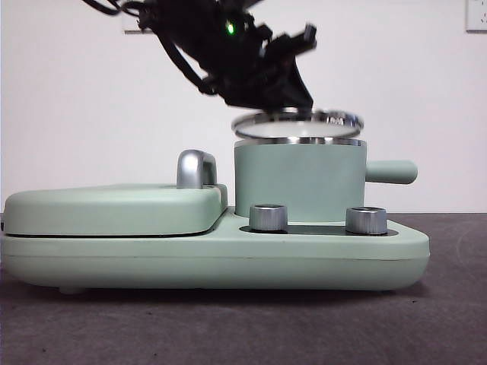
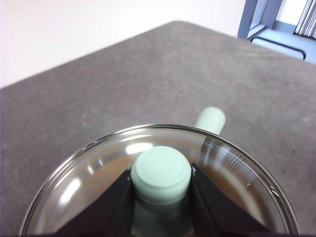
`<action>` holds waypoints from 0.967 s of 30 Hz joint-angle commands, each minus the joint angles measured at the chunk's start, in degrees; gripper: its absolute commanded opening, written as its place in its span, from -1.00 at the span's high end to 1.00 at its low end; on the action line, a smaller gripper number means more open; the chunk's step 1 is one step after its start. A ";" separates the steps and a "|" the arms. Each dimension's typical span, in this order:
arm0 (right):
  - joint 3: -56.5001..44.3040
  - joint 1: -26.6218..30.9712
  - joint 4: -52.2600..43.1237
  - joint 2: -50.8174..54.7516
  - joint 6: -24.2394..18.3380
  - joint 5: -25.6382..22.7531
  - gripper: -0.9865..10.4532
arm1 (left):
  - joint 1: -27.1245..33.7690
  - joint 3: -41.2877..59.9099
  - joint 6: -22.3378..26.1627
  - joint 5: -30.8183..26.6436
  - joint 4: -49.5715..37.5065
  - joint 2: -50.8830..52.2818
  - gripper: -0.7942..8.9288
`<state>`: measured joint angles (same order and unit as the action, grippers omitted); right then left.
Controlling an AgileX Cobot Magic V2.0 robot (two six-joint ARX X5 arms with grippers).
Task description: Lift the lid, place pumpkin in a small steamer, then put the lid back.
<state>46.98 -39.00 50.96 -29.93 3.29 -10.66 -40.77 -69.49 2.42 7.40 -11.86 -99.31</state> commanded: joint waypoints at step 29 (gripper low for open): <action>0.26 -0.57 1.22 -0.31 0.61 -0.09 0.17 | -0.57 -1.90 3.56 0.83 -2.67 -6.75 0.82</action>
<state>46.98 -39.00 52.31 -29.93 3.31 -10.66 -40.80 -70.91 5.30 8.03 -15.84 -103.07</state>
